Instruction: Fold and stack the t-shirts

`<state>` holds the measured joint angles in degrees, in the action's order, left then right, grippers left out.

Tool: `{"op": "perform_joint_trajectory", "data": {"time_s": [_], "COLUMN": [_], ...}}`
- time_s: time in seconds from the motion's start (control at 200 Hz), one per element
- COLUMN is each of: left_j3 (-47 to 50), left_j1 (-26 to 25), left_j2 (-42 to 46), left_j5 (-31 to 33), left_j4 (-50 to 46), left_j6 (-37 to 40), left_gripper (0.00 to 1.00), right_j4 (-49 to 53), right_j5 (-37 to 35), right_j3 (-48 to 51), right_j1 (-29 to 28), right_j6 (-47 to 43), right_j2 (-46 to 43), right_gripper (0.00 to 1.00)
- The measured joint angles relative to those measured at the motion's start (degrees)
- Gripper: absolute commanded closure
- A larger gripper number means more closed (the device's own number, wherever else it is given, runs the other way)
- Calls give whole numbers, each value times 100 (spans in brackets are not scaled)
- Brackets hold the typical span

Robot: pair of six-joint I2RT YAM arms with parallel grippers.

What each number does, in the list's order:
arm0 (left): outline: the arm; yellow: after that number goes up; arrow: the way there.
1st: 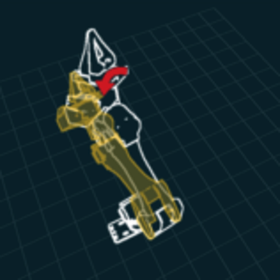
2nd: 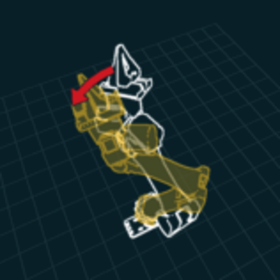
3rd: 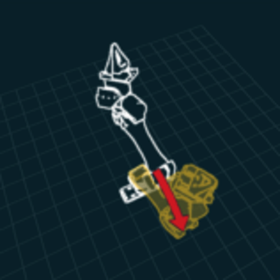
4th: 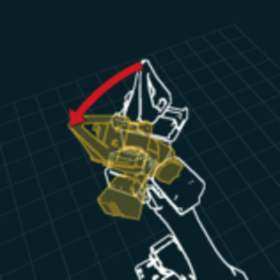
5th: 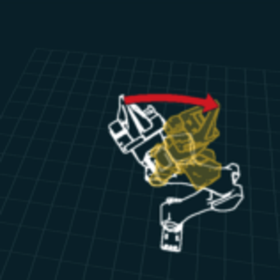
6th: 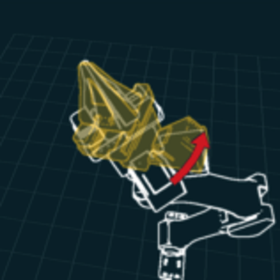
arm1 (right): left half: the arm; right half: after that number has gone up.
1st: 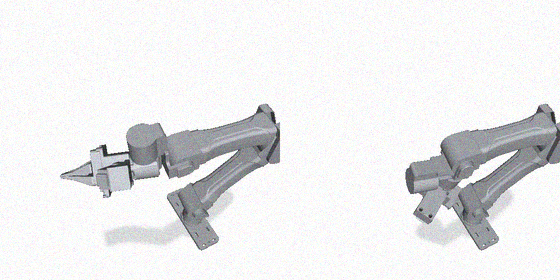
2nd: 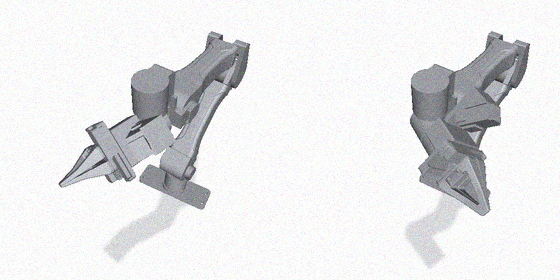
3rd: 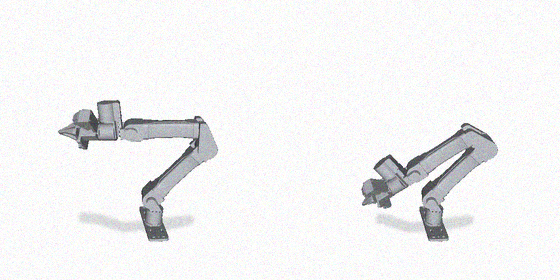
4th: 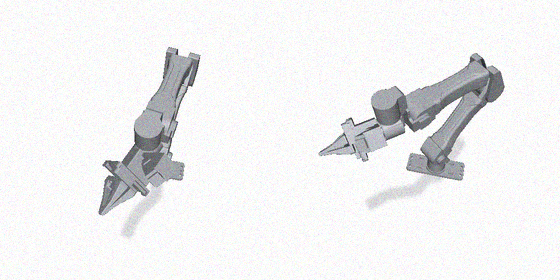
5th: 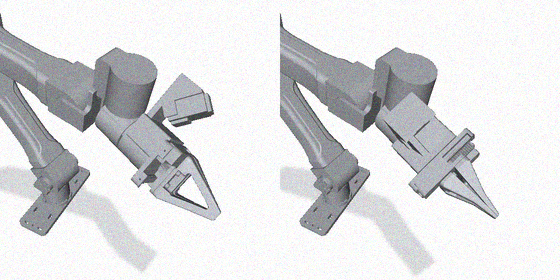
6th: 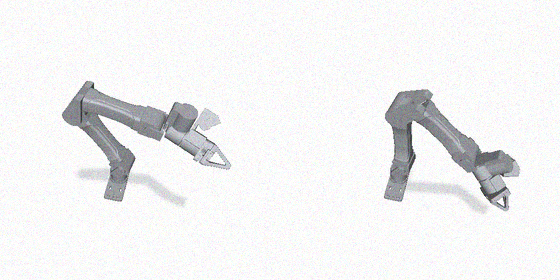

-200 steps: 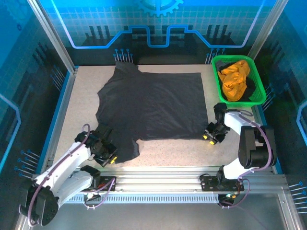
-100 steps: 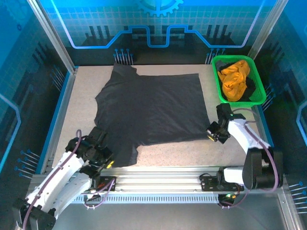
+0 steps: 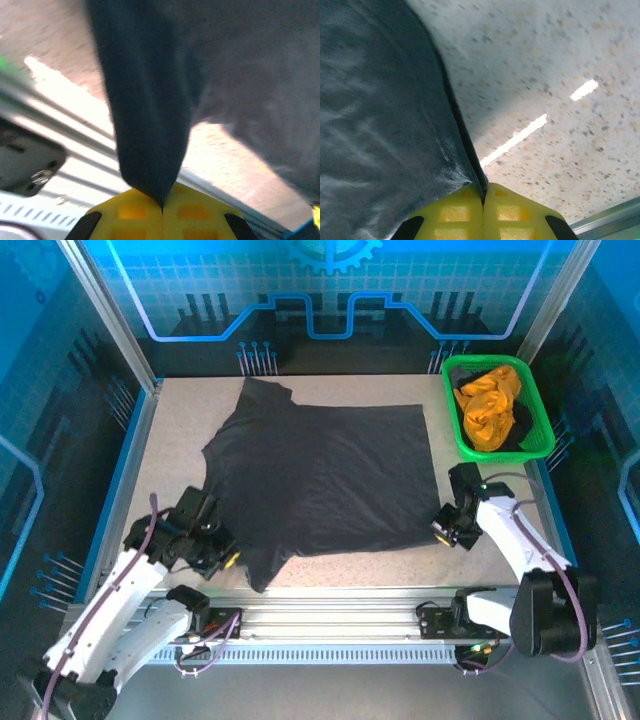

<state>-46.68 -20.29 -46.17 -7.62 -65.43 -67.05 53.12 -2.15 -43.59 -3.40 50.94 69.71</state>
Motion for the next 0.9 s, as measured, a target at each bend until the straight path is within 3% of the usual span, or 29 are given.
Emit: {"op": "perform_joint_trajectory", "data": {"time_s": [0.135,0.39,0.9], "left_j3": [-828,-1945,-2594], "left_j1": [229,1209,2033], "left_j2": [-1064,-2457,-3674], "left_j5": [52,24,-59], "left_j4": [883,1941,2577], "left_j6": [179,704,1421], "left_gripper": [100,100,100], "right_j4": [28,46,39], "right_j5": [94,98,-140], "right_j3": [-942,-2275,-3488], "right_j1": [0,7,20], "right_j6": [-151,-234,-197], "right_j2": [627,1585,3136], "right_gripper": [100,100,100]}}
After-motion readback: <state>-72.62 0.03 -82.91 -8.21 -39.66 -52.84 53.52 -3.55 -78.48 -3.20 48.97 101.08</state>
